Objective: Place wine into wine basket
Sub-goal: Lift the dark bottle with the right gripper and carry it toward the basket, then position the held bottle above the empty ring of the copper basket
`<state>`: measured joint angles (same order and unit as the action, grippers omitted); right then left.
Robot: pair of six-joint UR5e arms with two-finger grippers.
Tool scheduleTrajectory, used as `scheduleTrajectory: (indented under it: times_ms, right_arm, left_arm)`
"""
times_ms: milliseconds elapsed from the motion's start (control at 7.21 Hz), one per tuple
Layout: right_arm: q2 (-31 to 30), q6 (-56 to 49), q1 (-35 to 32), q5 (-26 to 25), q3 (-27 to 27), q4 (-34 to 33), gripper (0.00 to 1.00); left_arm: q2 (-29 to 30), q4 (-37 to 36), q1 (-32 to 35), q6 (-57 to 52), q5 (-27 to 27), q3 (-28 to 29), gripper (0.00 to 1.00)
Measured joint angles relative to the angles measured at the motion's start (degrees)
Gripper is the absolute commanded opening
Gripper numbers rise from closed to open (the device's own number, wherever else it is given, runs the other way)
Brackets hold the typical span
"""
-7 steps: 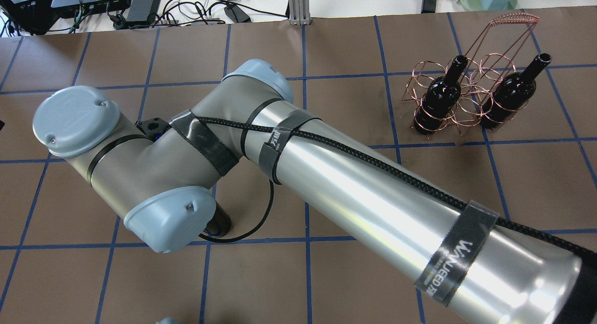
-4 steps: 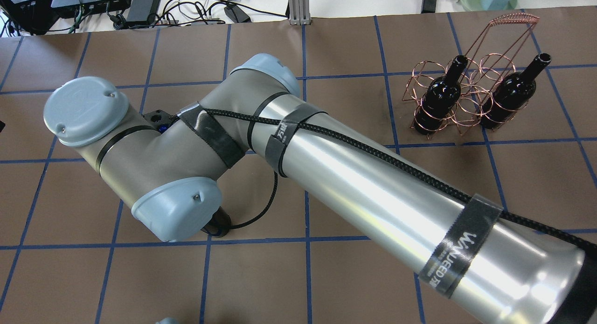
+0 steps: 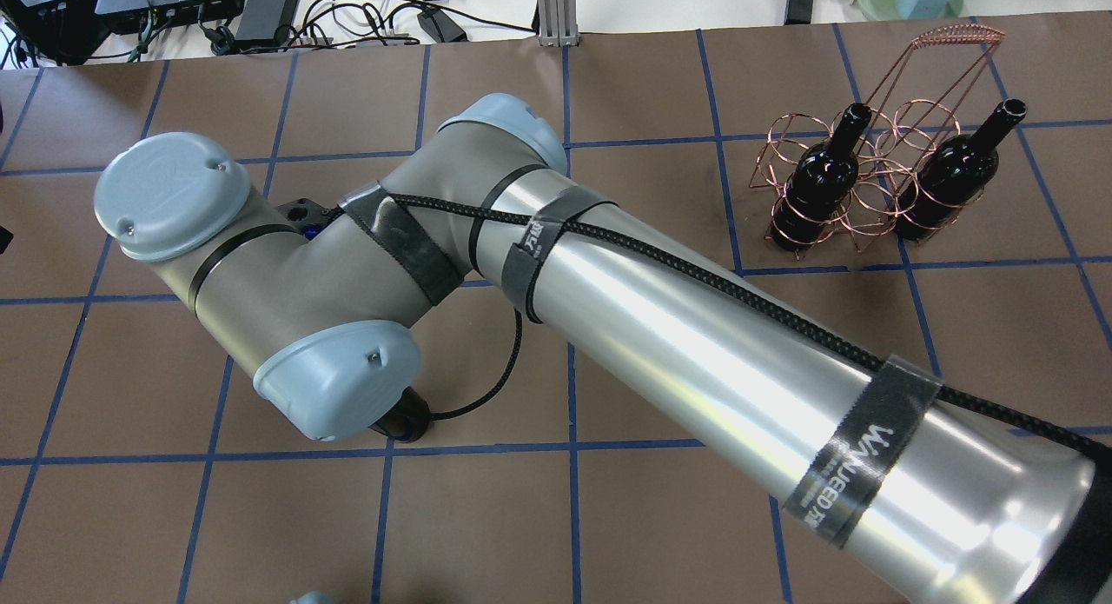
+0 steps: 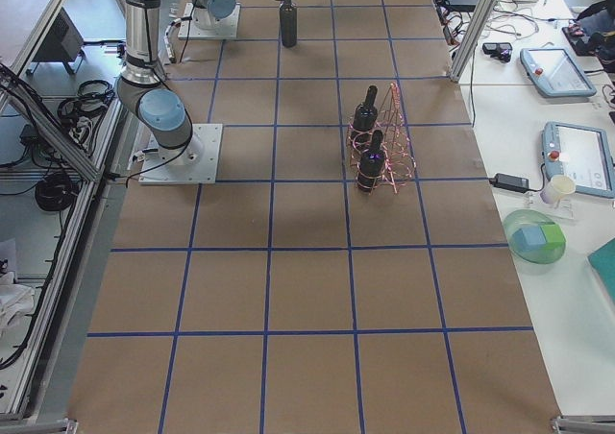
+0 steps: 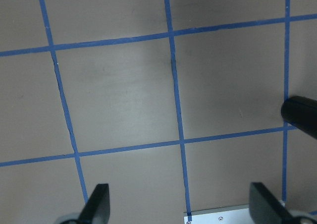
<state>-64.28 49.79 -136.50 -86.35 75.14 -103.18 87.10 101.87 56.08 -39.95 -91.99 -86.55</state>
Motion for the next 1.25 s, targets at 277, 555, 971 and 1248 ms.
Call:
scheduleTrajectory:
  times_ms: [277,555,971,1248]
  right_arm:
    - [-0.03,0.10,0.00,0.15,0.01,0.10,0.00]
    - [-0.76,-0.37,0.75,-0.57,-0.04,0.54,0.00]
    - [-9.23,-9.28,8.16,-1.24,-0.08,8.61,0.00]
    - [-14.39,-19.75,16.03,-3.60,-0.03,13.71,0.00]
  left_arm:
    - [0.00,0.00,0.00,0.03,0.03,-0.02,1.00]
    - [0.00,0.00,0.00,0.05,0.04,-0.03,1.00]
    - [-0.34,-0.04,1.34,1.55,3.29,0.06,1.00]
    - [-0.92,-0.02,5.90,8.01,5.66,0.24,1.00]
